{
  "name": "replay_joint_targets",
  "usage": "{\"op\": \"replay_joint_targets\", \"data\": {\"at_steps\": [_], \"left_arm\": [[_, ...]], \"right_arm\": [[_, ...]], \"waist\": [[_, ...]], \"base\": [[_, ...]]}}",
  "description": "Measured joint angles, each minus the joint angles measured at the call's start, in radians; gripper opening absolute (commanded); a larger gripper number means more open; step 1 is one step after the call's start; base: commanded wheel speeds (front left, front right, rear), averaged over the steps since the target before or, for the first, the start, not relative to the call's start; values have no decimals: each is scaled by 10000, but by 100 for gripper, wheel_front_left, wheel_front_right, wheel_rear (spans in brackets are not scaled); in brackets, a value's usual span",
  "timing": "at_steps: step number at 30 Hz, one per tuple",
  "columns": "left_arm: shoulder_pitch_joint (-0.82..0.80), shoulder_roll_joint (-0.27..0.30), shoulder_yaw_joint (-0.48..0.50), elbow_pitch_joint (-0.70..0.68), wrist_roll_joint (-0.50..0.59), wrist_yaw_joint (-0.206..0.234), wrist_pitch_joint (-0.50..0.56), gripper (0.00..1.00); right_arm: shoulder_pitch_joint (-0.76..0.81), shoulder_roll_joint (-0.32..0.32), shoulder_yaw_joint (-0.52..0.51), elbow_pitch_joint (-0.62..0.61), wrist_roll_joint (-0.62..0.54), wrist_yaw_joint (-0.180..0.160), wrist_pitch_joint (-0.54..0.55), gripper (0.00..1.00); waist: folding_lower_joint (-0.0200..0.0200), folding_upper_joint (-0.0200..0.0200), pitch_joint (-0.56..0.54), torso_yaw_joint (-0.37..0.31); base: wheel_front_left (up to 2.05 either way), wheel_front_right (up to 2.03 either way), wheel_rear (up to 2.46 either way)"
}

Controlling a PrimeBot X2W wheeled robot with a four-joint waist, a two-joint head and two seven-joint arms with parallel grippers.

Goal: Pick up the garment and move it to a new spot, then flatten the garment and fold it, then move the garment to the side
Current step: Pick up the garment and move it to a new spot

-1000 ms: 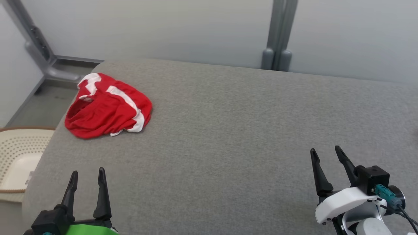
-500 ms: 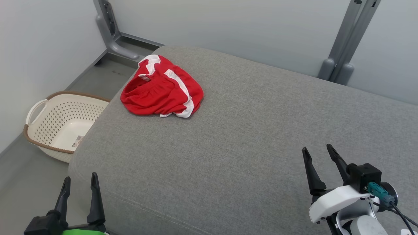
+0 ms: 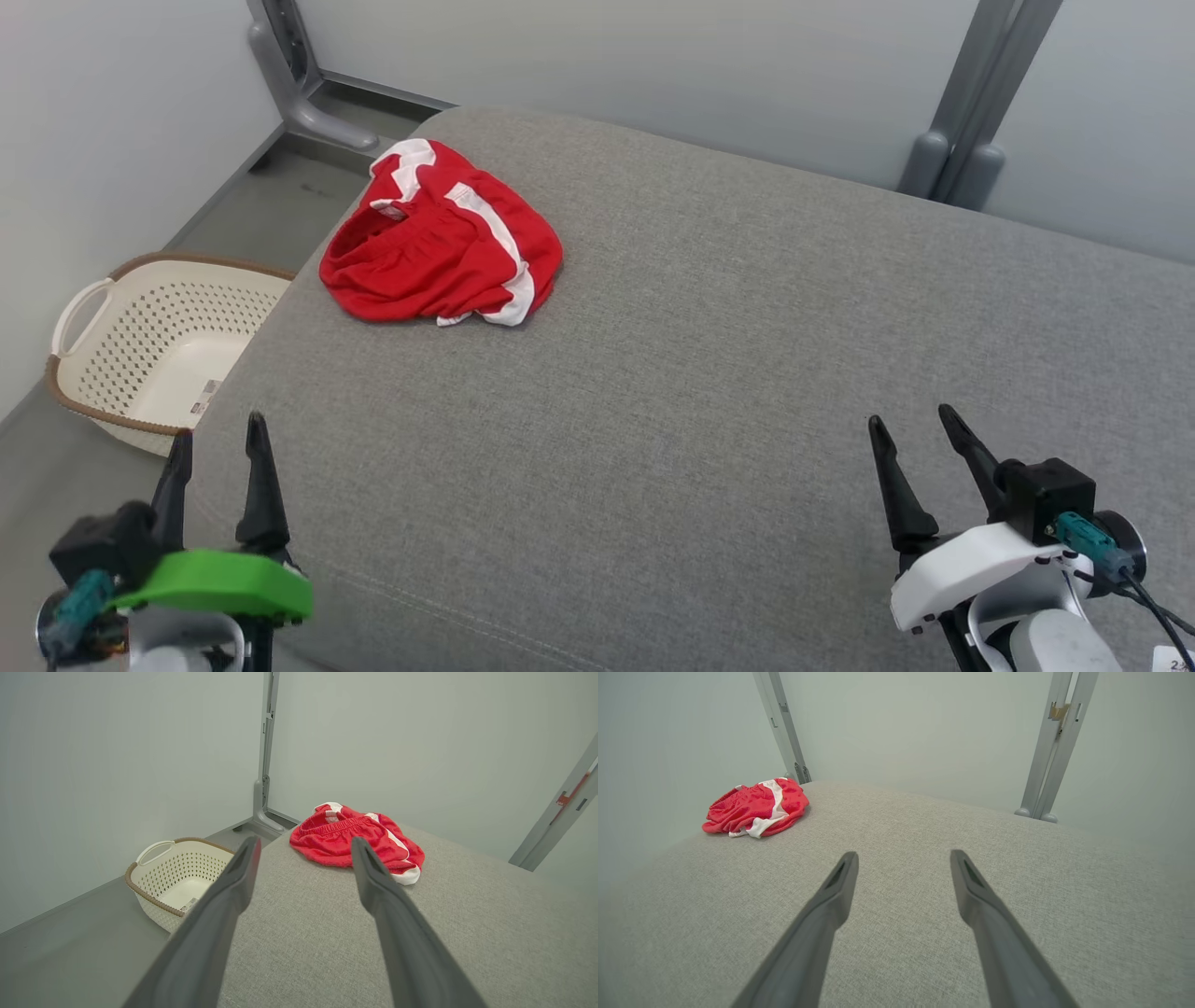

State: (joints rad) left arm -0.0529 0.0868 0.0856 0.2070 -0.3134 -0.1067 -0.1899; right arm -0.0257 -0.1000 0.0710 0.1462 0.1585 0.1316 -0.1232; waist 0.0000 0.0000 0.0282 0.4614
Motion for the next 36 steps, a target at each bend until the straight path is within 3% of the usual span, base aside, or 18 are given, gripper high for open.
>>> {"op": "replay_joint_targets", "data": {"at_steps": [9, 18, 28, 35, 36], "left_arm": [[-3336, 583, 614, 3066, -1172, -35, 947, 100], [-5478, 1335, 1457, 5515, -2301, -12, 1701, 100], [-6784, 2151, 1946, 7256, -2918, 288, 2554, 100], [-7001, 2408, 1956, 8314, -3018, 364, 2874, 100], [-7015, 2468, 1937, 8406, -3018, 360, 2980, 54]], "right_arm": [[-491, -407, 589, -671, -58, 0, 562, 100], [-1081, -1003, 742, -1810, -146, 0, 1076, 100], [-1240, -1149, 483, -2729, -222, 0, 1281, 100], [-1235, -1030, 525, -2805, -219, 0, 1275, 100], [-1234, -1026, 531, -2788, -209, 0, 1269, 100]], "waist": [[1, 0, 622, -951], [1, 0, 1716, -2429], [2, 0, 3154, -3953], [2, 0, 3825, -4845], [1, 1, 3873, -4930]], "base": [[0, 0, 0], [0, 0, 0], [0, 0, 0], [0, 0, 0], [0, 0, 0]]}}
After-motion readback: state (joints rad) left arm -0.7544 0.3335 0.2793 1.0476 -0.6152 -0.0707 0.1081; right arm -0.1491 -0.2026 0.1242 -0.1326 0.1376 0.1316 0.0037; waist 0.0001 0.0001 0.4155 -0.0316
